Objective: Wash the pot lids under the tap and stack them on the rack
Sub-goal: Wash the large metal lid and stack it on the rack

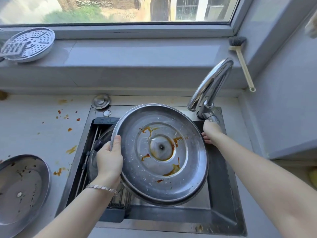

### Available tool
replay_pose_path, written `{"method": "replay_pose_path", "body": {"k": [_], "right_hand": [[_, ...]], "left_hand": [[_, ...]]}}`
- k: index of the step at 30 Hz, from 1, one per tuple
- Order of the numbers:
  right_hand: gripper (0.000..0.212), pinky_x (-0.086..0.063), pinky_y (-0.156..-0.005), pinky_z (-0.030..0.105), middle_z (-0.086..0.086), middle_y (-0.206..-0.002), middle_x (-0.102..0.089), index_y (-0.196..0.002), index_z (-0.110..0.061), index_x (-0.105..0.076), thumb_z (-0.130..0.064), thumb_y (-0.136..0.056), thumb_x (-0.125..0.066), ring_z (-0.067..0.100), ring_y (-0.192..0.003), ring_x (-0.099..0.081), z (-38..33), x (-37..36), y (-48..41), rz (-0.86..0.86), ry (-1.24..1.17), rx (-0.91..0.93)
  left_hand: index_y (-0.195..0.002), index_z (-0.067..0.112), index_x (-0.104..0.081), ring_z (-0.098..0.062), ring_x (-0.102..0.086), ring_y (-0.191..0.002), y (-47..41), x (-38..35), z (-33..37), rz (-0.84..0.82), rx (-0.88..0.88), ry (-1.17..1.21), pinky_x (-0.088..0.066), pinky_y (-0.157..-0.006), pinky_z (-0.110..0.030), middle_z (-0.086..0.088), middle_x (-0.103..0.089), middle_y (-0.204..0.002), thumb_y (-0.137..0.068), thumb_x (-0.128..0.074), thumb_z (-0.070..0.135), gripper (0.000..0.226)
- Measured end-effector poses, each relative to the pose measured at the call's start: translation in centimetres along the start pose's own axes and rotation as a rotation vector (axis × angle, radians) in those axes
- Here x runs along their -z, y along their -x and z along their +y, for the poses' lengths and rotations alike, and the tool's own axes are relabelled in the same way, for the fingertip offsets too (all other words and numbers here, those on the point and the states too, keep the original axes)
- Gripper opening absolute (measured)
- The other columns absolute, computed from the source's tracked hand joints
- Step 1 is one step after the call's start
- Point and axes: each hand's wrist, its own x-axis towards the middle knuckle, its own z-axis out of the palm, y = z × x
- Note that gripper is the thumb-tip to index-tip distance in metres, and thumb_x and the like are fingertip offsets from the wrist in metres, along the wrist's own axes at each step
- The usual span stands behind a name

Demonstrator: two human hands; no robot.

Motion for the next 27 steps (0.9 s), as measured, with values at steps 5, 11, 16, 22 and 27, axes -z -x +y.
{"method": "replay_pose_path", "body": {"k": [5,11,16,22,27], "right_hand": [[0.051,-0.044,-0.096,0.042,0.015,-0.114,-0.058,-0.120,-0.003,-0.052,-0.036,-0.090,-0.025,0.031,-0.097,-0.053,1.8,-0.7,-4.2,0.041,0.029,0.069],[0.025,-0.029,-0.078,0.031,0.012,-0.095,-0.046,-0.077,-0.013,-0.047,-0.023,-0.092,-0.029,0.024,-0.087,-0.043,2.0,0.4,-2.0,0.037,0.107,0.112],[0.044,-0.036,-0.092,0.035,0.018,-0.122,-0.056,-0.116,0.003,-0.057,-0.022,-0.093,-0.030,0.035,-0.113,-0.050,2.4,1.0,-2.1,0.006,0.139,0.150],[0.047,-0.033,-0.098,0.035,0.023,-0.135,-0.046,-0.124,0.004,-0.048,-0.030,-0.095,-0.034,0.034,-0.121,-0.043,1.8,0.9,-0.8,0.097,0.229,0.169],[0.067,0.002,-0.116,0.035,0.015,-0.157,-0.004,-0.148,-0.004,-0.013,-0.043,-0.097,-0.031,0.025,-0.145,0.000,3.1,-1.7,4.9,0.187,0.690,0.752]], "left_hand": [[-0.061,0.004,-0.049,-0.020,-0.042,-0.059,0.5,-0.3,0.2,0.008,-0.017,0.006,-0.033,-0.054,-0.031,-0.007,-0.047,-0.059,-0.095,-0.047,0.037,0.047],[-0.061,0.007,-0.044,-0.021,-0.041,-0.059,0.5,-0.6,0.0,-0.004,0.038,0.057,-0.034,-0.056,-0.031,-0.006,-0.045,-0.060,-0.094,-0.048,0.037,0.045],[-0.061,0.010,-0.042,-0.020,-0.041,-0.062,0.4,-0.9,0.1,-0.015,0.039,0.055,-0.033,-0.057,-0.032,-0.004,-0.042,-0.058,-0.094,-0.049,0.037,0.043],[-0.066,0.008,-0.046,-0.023,-0.042,-0.066,0.4,-1.0,-0.2,-0.020,0.043,0.056,-0.035,-0.061,-0.035,-0.008,-0.043,-0.062,-0.094,-0.048,0.039,0.042],[-0.079,0.002,-0.057,-0.022,-0.046,-0.069,0.5,-1.3,-0.1,0.020,0.054,0.075,-0.039,-0.063,-0.035,-0.012,-0.051,-0.073,-0.093,-0.049,0.039,0.041]]}}
